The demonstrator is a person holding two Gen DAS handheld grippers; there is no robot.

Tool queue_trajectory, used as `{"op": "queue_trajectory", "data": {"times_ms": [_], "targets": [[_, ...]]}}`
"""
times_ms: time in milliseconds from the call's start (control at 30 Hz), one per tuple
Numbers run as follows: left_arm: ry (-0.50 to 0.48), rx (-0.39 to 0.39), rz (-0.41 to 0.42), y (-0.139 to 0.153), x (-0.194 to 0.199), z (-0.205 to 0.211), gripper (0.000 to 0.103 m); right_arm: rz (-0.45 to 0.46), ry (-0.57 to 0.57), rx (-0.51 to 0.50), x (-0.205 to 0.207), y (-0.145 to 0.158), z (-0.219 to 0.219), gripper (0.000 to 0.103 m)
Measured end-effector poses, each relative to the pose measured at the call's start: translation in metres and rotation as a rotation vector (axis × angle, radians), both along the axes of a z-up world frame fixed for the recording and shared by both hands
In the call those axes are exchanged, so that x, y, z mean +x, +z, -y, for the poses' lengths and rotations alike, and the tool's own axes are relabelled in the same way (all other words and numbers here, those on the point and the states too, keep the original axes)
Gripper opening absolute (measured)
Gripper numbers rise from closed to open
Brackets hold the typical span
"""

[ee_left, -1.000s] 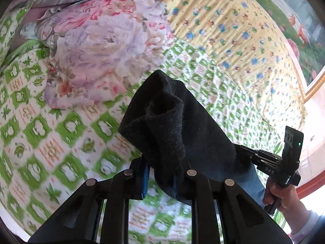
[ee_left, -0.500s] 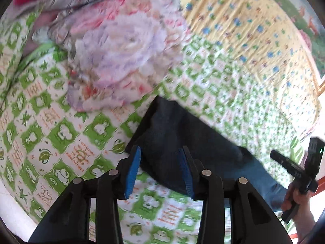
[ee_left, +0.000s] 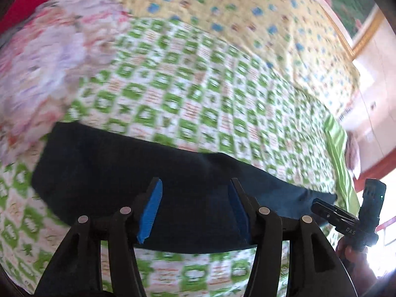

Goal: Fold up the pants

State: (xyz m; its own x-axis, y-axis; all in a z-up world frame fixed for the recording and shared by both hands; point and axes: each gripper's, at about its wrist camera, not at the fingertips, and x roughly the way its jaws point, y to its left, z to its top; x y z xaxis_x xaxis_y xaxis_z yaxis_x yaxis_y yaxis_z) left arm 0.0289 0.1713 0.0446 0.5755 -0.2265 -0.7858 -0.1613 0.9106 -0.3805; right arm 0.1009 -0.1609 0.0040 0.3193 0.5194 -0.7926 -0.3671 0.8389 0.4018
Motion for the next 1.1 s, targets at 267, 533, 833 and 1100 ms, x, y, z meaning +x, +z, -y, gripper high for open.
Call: {"op": "queue_trajectory", "data": {"times_ms": [267, 533, 833, 1100], "targets": [[-0.198, -0.001, -0.029, -0.003, 0.038, 0.070, 0.057, -0.035, -0.129, 0.020, -0.016, -0.005, 0.047, 0.053], [-0.356, 0.006, -0.051, -0.002, 0.060, 0.130, 0.062, -0.066, -0.242, 0.035, -0.031, -0.013, 0.094, 0.054], [-0.558, 0.030, -0.065, -0.004, 0.081, 0.207, 0.064, -0.103, -0.424, 0.070, -0.048, -0.024, 0.157, 0.054], [-0.749, 0.088, -0.082, -0.011, 0.104, 0.279, 0.065, -0.122, -0.516, 0.092, -0.054, -0.039, 0.192, 0.054]]}}
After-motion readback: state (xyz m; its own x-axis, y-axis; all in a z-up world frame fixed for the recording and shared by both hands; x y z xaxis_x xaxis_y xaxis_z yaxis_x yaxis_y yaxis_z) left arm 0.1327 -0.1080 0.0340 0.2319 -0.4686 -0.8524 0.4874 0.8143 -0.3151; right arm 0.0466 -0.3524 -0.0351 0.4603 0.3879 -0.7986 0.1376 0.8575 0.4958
